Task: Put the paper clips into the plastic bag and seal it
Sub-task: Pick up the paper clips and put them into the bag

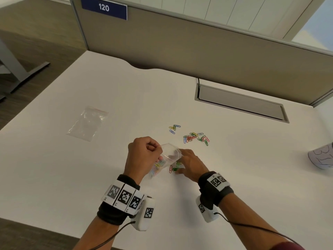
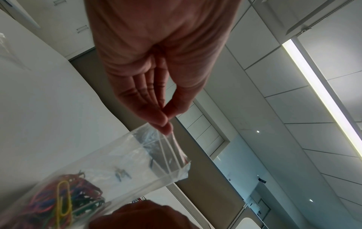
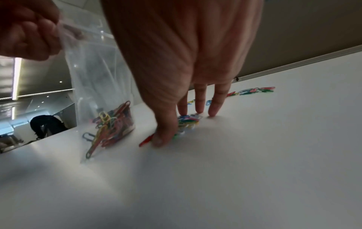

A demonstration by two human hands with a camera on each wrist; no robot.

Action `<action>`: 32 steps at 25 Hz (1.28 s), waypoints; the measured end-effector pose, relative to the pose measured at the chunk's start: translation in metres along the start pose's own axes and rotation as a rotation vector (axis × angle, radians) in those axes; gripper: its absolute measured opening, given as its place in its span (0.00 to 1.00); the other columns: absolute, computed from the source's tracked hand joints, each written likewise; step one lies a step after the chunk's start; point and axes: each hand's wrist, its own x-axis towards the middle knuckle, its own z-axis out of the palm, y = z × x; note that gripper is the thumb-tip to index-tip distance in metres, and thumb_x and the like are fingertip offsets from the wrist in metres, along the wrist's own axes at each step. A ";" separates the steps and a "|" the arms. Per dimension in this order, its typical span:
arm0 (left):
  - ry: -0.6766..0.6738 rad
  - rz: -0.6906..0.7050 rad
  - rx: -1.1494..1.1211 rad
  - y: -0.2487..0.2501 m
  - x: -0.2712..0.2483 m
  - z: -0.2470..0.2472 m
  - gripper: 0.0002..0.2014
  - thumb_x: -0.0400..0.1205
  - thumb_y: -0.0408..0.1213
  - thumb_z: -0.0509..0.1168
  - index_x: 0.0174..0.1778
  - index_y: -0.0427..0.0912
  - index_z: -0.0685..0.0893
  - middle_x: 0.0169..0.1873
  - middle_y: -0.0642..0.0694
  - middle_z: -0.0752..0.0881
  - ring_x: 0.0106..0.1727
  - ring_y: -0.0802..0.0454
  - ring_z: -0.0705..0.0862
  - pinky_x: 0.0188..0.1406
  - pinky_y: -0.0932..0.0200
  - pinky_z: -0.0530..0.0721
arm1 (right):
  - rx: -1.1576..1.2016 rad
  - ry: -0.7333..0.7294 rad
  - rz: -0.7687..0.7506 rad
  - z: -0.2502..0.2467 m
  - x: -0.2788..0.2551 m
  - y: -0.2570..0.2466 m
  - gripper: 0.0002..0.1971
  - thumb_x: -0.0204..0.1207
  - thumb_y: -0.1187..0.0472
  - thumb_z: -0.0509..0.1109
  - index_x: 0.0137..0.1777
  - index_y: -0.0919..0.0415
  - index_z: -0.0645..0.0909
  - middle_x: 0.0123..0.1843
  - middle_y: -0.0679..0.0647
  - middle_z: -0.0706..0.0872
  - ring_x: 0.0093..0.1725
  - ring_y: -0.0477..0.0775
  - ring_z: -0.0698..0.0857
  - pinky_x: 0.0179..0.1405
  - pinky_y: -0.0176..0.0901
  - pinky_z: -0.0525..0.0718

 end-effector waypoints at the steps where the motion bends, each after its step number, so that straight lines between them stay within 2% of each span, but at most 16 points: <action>1: 0.001 0.002 0.008 0.000 0.000 0.001 0.02 0.76 0.29 0.71 0.38 0.36 0.87 0.25 0.45 0.90 0.25 0.55 0.90 0.39 0.46 0.92 | -0.012 0.056 -0.015 0.003 -0.001 0.000 0.20 0.74 0.60 0.74 0.67 0.54 0.81 0.73 0.55 0.77 0.70 0.61 0.73 0.64 0.50 0.79; 3: 0.000 0.003 0.019 -0.002 -0.001 0.003 0.02 0.76 0.29 0.71 0.38 0.36 0.87 0.26 0.45 0.90 0.25 0.57 0.90 0.39 0.47 0.92 | -0.026 0.129 -0.039 0.008 -0.003 0.001 0.14 0.77 0.63 0.71 0.62 0.57 0.84 0.62 0.56 0.84 0.61 0.60 0.80 0.53 0.43 0.79; 5: -0.001 0.001 0.027 -0.002 -0.002 0.006 0.02 0.76 0.30 0.72 0.39 0.36 0.87 0.27 0.45 0.91 0.25 0.57 0.90 0.39 0.47 0.93 | -0.032 0.161 -0.046 0.008 -0.005 0.004 0.11 0.78 0.64 0.69 0.58 0.58 0.86 0.55 0.57 0.86 0.55 0.60 0.82 0.50 0.43 0.80; 9: 0.003 -0.009 0.012 -0.002 -0.003 0.011 0.02 0.76 0.29 0.71 0.37 0.36 0.87 0.26 0.44 0.90 0.25 0.56 0.89 0.38 0.45 0.92 | -0.064 0.155 0.009 0.000 -0.004 0.004 0.09 0.80 0.65 0.64 0.54 0.63 0.85 0.51 0.61 0.87 0.51 0.63 0.84 0.49 0.48 0.81; 13: -0.003 -0.032 0.002 -0.001 -0.005 0.016 0.03 0.75 0.28 0.70 0.36 0.37 0.87 0.24 0.43 0.90 0.25 0.53 0.89 0.39 0.44 0.92 | 0.013 0.150 0.116 -0.009 -0.005 0.007 0.11 0.76 0.69 0.63 0.49 0.64 0.87 0.46 0.60 0.91 0.45 0.61 0.86 0.41 0.44 0.79; 15: -0.005 -0.037 -0.001 -0.001 -0.005 0.018 0.03 0.75 0.29 0.70 0.36 0.37 0.87 0.24 0.44 0.90 0.25 0.53 0.89 0.40 0.44 0.92 | 0.229 0.207 0.219 -0.015 -0.009 0.011 0.09 0.73 0.69 0.67 0.47 0.63 0.89 0.43 0.58 0.92 0.39 0.54 0.86 0.39 0.37 0.78; 16: -0.006 -0.037 0.001 -0.001 -0.005 0.018 0.03 0.75 0.29 0.70 0.37 0.37 0.87 0.24 0.44 0.90 0.25 0.53 0.89 0.40 0.44 0.92 | 0.413 0.255 0.272 -0.021 -0.013 0.013 0.08 0.72 0.70 0.70 0.46 0.63 0.89 0.42 0.58 0.92 0.37 0.52 0.86 0.39 0.34 0.80; 18: -0.007 -0.038 0.004 0.000 -0.004 0.019 0.02 0.76 0.29 0.71 0.37 0.37 0.87 0.25 0.43 0.91 0.25 0.55 0.89 0.39 0.46 0.92 | 0.845 0.363 0.310 -0.039 -0.022 0.010 0.07 0.70 0.72 0.73 0.46 0.66 0.89 0.41 0.63 0.92 0.37 0.56 0.89 0.42 0.39 0.88; 20: -0.012 -0.038 0.010 0.001 -0.004 0.020 0.02 0.76 0.29 0.71 0.38 0.36 0.87 0.26 0.42 0.91 0.24 0.55 0.89 0.38 0.48 0.92 | 1.195 0.399 0.229 -0.062 -0.031 -0.001 0.08 0.71 0.74 0.74 0.49 0.71 0.87 0.43 0.68 0.90 0.40 0.60 0.89 0.46 0.49 0.90; 22: -0.015 -0.037 0.015 0.003 -0.004 0.022 0.02 0.77 0.29 0.71 0.38 0.36 0.87 0.27 0.42 0.91 0.24 0.56 0.89 0.37 0.50 0.93 | 1.331 0.359 0.102 -0.079 -0.034 -0.014 0.09 0.72 0.74 0.74 0.52 0.74 0.85 0.44 0.67 0.89 0.42 0.59 0.89 0.49 0.51 0.90; 24: -0.020 -0.045 0.020 0.003 -0.004 0.023 0.03 0.77 0.30 0.72 0.38 0.37 0.87 0.28 0.43 0.91 0.25 0.57 0.90 0.37 0.52 0.93 | 1.267 0.280 0.000 -0.086 -0.032 -0.028 0.10 0.72 0.73 0.74 0.53 0.74 0.85 0.45 0.66 0.90 0.43 0.59 0.90 0.48 0.50 0.91; 29: -0.001 -0.040 0.040 0.002 -0.003 0.018 0.03 0.77 0.32 0.72 0.38 0.38 0.86 0.28 0.45 0.91 0.25 0.58 0.90 0.38 0.54 0.92 | 0.675 0.198 -0.068 -0.076 -0.016 -0.044 0.06 0.72 0.69 0.74 0.48 0.64 0.87 0.43 0.57 0.93 0.41 0.51 0.92 0.46 0.43 0.91; 32: 0.023 -0.048 0.038 0.001 0.000 0.014 0.03 0.77 0.32 0.72 0.38 0.38 0.87 0.27 0.46 0.90 0.25 0.58 0.90 0.38 0.55 0.92 | 0.510 0.121 -0.097 -0.075 -0.012 -0.049 0.07 0.75 0.67 0.72 0.51 0.61 0.88 0.50 0.53 0.93 0.47 0.41 0.90 0.52 0.30 0.87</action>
